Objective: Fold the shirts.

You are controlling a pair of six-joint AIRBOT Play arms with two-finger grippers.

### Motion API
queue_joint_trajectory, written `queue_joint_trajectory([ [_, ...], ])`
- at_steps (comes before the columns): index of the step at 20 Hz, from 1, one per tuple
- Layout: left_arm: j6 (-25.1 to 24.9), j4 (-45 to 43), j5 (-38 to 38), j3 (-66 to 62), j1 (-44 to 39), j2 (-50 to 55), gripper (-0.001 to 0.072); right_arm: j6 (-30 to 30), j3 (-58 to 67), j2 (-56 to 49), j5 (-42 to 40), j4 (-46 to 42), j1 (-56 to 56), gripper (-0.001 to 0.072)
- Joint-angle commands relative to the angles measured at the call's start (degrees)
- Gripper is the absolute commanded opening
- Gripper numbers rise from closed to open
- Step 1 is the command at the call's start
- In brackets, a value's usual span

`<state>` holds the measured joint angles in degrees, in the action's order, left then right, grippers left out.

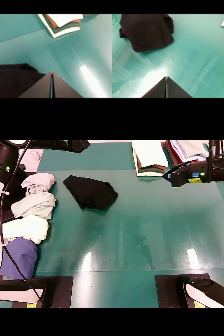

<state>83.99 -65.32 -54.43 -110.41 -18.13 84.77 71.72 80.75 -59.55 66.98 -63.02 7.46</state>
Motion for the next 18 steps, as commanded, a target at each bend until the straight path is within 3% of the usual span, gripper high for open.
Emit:
queue_joint_trajectory([
  [1,-0.04,-0.04,-0.04,0.00,0.02,0.02,0.0025,0.02,-0.09,0.04,0.00,0.07,0.02,0.0019],
  [15,-1.70,0.44,1.07,0.00,0.02,0.20,0.0028,0.02,-0.07,-0.50,-0.09,0.39,0.02,0.0019],
  [16,-2.10,-1.49,1.46,0.00,0.04,0.61,0.0281,0.02,-0.07,-0.46,-0.02,0.52,0.02,0.0019],
  [17,-0.74,-3.91,1.09,0.00,0.13,1.38,0.0594,0.02,-0.07,-0.48,0.00,0.55,0.02,0.0019],
  [18,0.74,-6.43,-0.31,0.00,0.22,2.62,0.0617,0.02,-0.07,-0.50,0.02,0.55,0.02,0.0019],
])
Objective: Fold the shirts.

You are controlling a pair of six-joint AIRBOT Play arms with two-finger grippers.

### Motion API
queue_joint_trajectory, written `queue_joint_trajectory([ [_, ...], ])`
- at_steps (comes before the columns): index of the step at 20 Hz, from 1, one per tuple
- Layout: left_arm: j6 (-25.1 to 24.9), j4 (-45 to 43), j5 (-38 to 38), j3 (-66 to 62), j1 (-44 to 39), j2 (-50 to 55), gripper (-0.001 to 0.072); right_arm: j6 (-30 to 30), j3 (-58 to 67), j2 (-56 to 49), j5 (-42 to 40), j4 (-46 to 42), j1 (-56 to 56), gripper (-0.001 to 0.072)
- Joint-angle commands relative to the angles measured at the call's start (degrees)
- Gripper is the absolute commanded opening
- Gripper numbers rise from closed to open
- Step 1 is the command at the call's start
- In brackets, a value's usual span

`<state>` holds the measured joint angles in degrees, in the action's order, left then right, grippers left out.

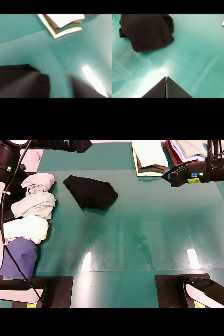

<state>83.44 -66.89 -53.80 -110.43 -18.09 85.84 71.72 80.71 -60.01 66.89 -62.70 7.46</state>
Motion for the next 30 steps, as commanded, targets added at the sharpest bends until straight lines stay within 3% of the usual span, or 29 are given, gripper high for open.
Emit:
queue_joint_trajectory([
  [1,1.70,-7.32,-3.67,0.02,0.15,3.32,0.0617,0.02,-0.02,-0.04,0.11,0.20,0.02,0.0019],
  [6,2.10,-9.33,-14.78,0.02,0.15,16.70,0.0618,0.02,-0.02,-0.04,0.11,0.20,0.02,0.0019],
  [13,5.07,-9.42,-14.03,0.00,0.15,26.71,0.0614,0.02,-0.02,-0.07,0.09,0.17,0.02,0.0019],
  [14,5.05,-9.42,-14.01,-0.26,0.15,26.60,0.0447,0.02,-0.02,-0.04,0.09,0.17,0.02,0.0019],
  [15,4.33,-9.49,-14.71,-1.05,0.15,26.56,0.0068,0.02,-0.02,-0.04,0.07,0.20,0.02,0.0019],
  [16,3.43,-9.57,-15.56,-2.38,0.15,26.53,0.0025,0.02,-0.02,0.00,-0.17,0.20,0.02,0.0019],
  [19,3.43,-10.73,-17.53,-9.79,0.15,25.20,0.0023,0.02,0.02,1.42,-2.51,0.20,0.02,0.0019],
  [23,2.58,-12.07,-9.38,-10.14,0.15,10.69,0.0023,0.02,0.04,6.60,-8.00,0.15,0.02,0.0019],
  [27,-3.43,-12.09,-9.57,-9.99,-2.05,-5.40,0.0023,0.02,0.04,11.26,-12.02,0.13,0.02,0.0019],
  [30,-6.56,-12.09,-9.81,-9.99,-7.91,-11.56,0.0023,0.02,0.04,12.90,-13.70,0.11,0.02,0.0019],
])
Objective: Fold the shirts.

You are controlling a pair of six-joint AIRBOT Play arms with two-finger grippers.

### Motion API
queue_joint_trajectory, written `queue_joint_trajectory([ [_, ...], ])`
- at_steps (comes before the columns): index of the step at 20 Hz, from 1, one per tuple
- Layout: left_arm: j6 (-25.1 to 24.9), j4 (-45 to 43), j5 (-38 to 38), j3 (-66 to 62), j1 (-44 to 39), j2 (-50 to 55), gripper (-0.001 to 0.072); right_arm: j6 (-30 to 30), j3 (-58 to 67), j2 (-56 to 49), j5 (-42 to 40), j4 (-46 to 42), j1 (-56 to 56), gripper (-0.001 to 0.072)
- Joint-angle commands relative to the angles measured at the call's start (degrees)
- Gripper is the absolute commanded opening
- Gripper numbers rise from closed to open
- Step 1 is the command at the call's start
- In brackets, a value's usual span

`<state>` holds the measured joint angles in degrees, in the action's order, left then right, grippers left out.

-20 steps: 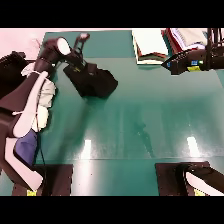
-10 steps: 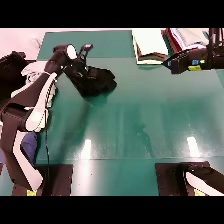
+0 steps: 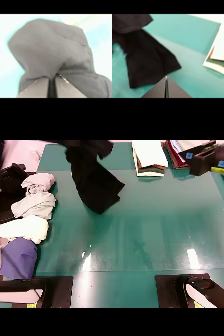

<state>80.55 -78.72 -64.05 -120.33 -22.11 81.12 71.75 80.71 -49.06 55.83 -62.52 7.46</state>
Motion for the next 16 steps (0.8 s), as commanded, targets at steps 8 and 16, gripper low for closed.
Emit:
queue_joint_trajectory([
  [8,-6.29,2.93,4.55,9.99,-24.57,-1.11,0.0219,0.00,0.35,1.92,-5.22,-0.52,-0.96,0.0018],
  [16,0.74,2.67,3.69,10.03,-7.50,4.26,0.0526,0.02,0.35,1.90,-2.47,-0.07,-5.81,0.0018],
])
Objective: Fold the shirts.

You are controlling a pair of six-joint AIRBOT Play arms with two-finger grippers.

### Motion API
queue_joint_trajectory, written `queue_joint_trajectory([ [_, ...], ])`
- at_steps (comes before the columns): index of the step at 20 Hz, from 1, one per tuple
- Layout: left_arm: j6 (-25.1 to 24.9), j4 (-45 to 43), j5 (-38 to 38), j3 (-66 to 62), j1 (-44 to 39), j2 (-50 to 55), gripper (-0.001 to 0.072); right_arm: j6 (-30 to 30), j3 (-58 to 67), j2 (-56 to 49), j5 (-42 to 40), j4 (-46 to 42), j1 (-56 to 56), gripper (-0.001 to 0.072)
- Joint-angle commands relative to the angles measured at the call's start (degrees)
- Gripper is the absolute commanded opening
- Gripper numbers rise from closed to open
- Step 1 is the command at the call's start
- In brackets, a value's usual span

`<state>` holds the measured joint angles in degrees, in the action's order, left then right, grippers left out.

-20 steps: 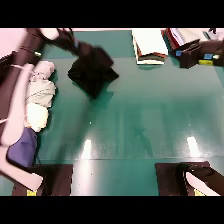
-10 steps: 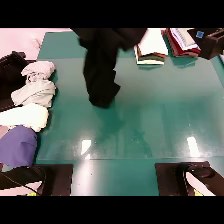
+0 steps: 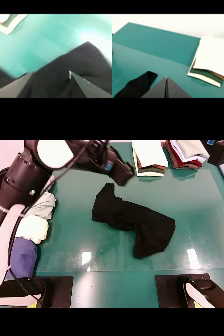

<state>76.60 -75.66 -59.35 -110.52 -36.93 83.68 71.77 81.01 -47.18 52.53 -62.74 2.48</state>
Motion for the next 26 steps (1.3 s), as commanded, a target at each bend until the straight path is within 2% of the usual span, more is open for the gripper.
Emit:
queue_joint_trajectory([
  [1,6.99,-0.33,-2.51,0.24,11.21,3.28,0.0526,0.00,0.02,0.02,0.85,0.17,-0.81,0.0019],
  [4,10.69,1.18,-7.87,0.24,20.11,10.99,0.0526,0.00,0.00,0.02,1.75,0.17,-0.83,0.0019],
  [7,11.69,7.32,-10.14,0.24,23.74,19.67,0.0525,0.00,-0.07,0.02,3.13,0.17,-0.83,0.0018],
  [12,13.46,11.28,-10.10,0.22,22.62,30.36,0.0526,0.09,-0.04,-0.46,3.61,0.22,-0.83,0.0018],
  [18,13.60,13.73,-5.11,0.22,20.61,33.00,0.0522,1.99,-0.07,-4.13,7.58,0.17,-0.83,0.0019],
  [19,13.57,13.77,-4.66,0.22,20.61,33.00,0.0376,2.34,-0.07,-4.72,8.92,0.02,-1.03,0.0019],
  [20,13.49,13.70,-4.70,0.20,20.76,32.94,0.0135,2.38,-0.07,-5.42,11.28,0.02,-1.88,0.0019],
  [21,13.40,13.57,-5.29,-0.17,21.16,32.83,0.0026,2.38,-0.07,-6.19,14.19,-0.02,-3.04,0.0019],
  [23,13.38,12.74,-6.62,-2.08,22.67,31.63,0.0024,2.38,-1.68,-7.72,20.41,0.00,-8.02,0.0019],
  [26,12.33,10.78,-7.28,-5.20,24.79,27.71,0.0024,2.38,-12.41,-7.74,24.63,-0.04,-18.82,0.0019],
])
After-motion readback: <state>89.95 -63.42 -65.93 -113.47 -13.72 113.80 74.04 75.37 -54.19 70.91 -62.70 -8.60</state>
